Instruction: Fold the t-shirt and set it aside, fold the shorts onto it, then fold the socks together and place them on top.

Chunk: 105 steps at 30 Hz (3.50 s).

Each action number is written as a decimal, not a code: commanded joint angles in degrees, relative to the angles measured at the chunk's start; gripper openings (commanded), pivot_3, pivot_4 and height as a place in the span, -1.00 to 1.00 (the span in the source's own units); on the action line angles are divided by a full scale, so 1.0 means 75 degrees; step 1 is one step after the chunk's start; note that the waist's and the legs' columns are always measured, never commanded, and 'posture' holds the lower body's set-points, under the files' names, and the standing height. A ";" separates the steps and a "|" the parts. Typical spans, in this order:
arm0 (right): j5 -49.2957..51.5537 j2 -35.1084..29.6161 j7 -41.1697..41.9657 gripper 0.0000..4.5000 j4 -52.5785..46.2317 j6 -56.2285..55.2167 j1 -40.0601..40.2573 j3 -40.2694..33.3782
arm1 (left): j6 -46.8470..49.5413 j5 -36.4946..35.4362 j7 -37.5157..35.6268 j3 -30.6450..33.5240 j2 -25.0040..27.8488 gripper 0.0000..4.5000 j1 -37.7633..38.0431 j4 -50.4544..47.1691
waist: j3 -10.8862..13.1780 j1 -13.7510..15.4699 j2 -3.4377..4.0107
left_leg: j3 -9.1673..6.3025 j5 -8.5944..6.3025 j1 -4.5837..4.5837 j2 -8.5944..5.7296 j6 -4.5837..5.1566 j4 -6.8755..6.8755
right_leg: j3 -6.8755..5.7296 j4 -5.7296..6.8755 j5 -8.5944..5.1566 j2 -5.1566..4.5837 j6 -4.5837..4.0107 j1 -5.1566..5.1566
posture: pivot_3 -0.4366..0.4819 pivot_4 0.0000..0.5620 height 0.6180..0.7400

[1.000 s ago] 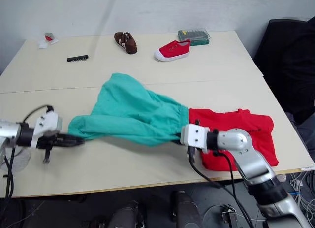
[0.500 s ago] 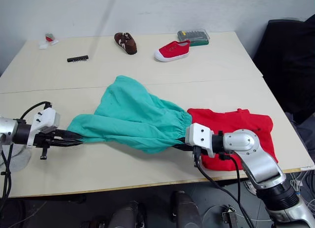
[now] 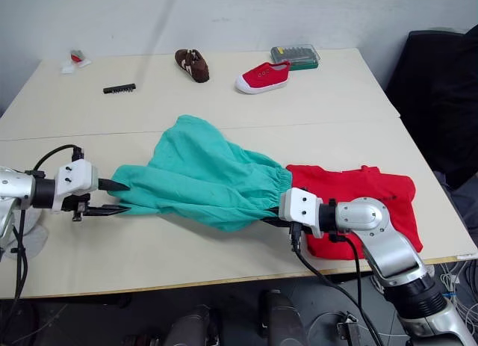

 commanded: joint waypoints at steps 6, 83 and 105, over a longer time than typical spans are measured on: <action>0.0019 0.0114 -0.0050 -1.00 -0.0114 -0.0101 -0.0010 -0.0011 | -0.0817 0.0417 -0.0145 -0.0368 -0.0159 0.12 -0.0437 0.0561 | 0.0000 0.0006 0.0000 | 0.0002 0.0000 0.0001 -0.0002 0.0000 0.0000 | -0.0002 0.0001 0.0000 -0.0002 0.0000 0.0001 | -0.05 -0.47 1.00; 0.0151 0.0281 -0.0057 -1.00 0.0294 0.0279 -0.0182 -0.0234 | -0.1204 -0.0046 0.0151 0.0098 -0.0208 0.77 0.0613 -0.0618 | -0.0008 -0.0003 -0.0012 | 0.0026 -0.0019 0.0014 0.0068 -0.0047 0.0007 | 0.0048 0.0003 -0.0009 0.0092 -0.0022 -0.0007 | -0.05 -0.47 1.00; 0.0160 0.0316 -0.0189 -1.00 0.0166 0.0339 -0.0070 -0.0296 | -0.0596 -0.0208 -0.0355 -0.0100 -0.0442 -0.99 -0.0244 0.0255 | -0.0008 -0.0002 -0.0012 | 0.0028 -0.0017 0.0014 0.0070 -0.0050 0.0008 | 0.0047 0.0003 -0.0009 0.0099 -0.0022 -0.0007 | -0.05 -0.47 1.00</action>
